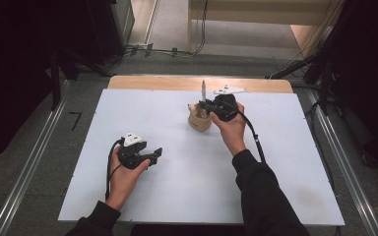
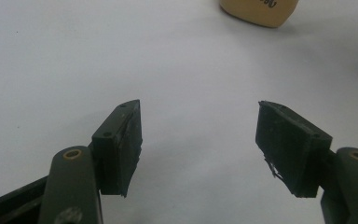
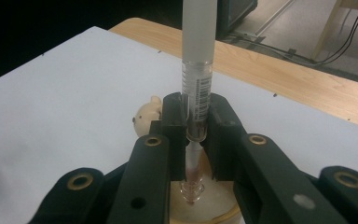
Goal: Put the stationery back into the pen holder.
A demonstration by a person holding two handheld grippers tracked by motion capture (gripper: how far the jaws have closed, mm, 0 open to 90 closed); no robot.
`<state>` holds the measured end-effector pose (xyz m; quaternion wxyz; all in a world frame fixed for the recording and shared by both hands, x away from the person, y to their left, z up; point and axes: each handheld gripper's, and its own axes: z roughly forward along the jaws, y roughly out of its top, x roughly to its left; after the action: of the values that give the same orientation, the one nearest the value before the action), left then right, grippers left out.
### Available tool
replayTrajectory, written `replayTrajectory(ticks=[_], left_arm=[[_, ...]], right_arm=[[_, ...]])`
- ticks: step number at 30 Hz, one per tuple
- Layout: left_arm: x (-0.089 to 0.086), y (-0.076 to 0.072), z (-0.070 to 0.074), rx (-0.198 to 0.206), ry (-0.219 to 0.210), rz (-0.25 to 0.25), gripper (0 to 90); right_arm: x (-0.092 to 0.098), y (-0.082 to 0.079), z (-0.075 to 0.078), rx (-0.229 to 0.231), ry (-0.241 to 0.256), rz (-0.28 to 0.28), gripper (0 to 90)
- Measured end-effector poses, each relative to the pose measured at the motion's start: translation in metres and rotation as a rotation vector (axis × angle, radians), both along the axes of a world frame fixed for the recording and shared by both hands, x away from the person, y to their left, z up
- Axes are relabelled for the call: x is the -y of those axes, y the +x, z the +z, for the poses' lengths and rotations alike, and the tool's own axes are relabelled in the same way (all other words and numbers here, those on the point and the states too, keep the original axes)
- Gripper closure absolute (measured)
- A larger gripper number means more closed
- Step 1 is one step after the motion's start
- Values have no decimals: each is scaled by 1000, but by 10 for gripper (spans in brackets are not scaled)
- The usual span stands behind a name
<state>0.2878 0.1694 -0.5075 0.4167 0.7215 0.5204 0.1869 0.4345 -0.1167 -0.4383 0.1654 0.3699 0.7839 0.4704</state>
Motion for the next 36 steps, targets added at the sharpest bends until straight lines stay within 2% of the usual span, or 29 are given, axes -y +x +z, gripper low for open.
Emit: replayTrajectory(ticks=[12,36], left_arm=[[0,0,-2,-4,-4,3,326],[0,0,-3,-10,2,-1,324]], right_arm=[[-4,8,-16,-35,-17,-12,770],[-8,8,-31,-58,-37,-5,768]])
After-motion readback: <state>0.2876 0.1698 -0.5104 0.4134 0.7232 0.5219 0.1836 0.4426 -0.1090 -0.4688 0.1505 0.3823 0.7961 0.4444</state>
